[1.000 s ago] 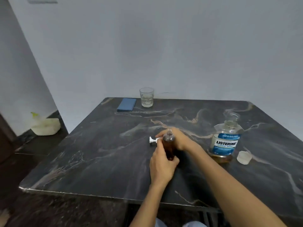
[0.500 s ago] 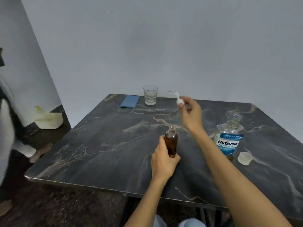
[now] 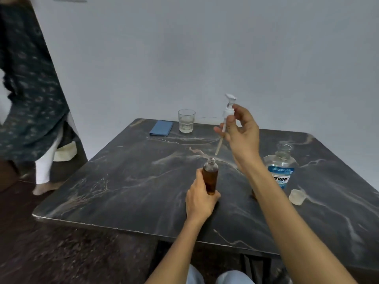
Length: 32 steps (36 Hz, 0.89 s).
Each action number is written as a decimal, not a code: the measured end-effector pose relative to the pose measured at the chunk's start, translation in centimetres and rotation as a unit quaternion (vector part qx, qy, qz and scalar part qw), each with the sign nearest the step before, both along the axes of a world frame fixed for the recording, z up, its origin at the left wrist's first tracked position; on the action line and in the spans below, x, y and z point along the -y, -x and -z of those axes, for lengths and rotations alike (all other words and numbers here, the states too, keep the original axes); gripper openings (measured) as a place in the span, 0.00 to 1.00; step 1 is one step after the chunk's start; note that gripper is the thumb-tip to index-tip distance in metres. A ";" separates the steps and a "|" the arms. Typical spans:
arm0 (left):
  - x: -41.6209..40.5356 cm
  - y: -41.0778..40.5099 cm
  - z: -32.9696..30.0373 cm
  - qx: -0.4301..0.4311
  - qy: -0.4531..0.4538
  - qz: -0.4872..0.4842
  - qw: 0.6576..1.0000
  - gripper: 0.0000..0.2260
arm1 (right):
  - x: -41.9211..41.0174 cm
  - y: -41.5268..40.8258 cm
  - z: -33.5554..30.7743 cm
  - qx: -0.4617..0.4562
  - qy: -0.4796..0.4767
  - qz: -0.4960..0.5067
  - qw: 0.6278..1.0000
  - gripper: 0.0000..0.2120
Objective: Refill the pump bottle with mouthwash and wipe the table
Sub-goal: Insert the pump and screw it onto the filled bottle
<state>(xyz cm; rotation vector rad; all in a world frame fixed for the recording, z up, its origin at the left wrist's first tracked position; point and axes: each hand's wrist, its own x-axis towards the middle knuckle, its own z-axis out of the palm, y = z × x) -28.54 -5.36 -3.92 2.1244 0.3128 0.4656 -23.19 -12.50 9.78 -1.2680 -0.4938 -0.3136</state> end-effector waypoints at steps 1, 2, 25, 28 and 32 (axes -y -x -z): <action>0.0 0.0 0.0 0.001 0.001 0.002 1.000 0.28 | -0.1 0.1 0.3 -0.006 -0.001 -0.004 1.000 0.09; 0.0 0.0 -0.1 0.002 0.001 0.003 1.000 0.28 | -0.3 0.1 0.5 -0.009 -0.001 -0.006 1.000 0.09; -0.2 -0.4 0.6 0.005 -0.002 0.002 1.000 0.29 | -0.4 -0.1 1.7 -0.002 -0.004 -0.004 1.000 0.08; -0.2 -0.5 0.6 0.008 -0.003 0.006 1.000 0.29 | -0.3 0.0 1.1 0.011 -0.012 -0.004 1.000 0.08; -0.2 -0.5 0.7 0.013 -0.003 0.001 1.000 0.27 | -0.4 0.2 0.6 0.036 -0.010 -0.009 0.999 0.09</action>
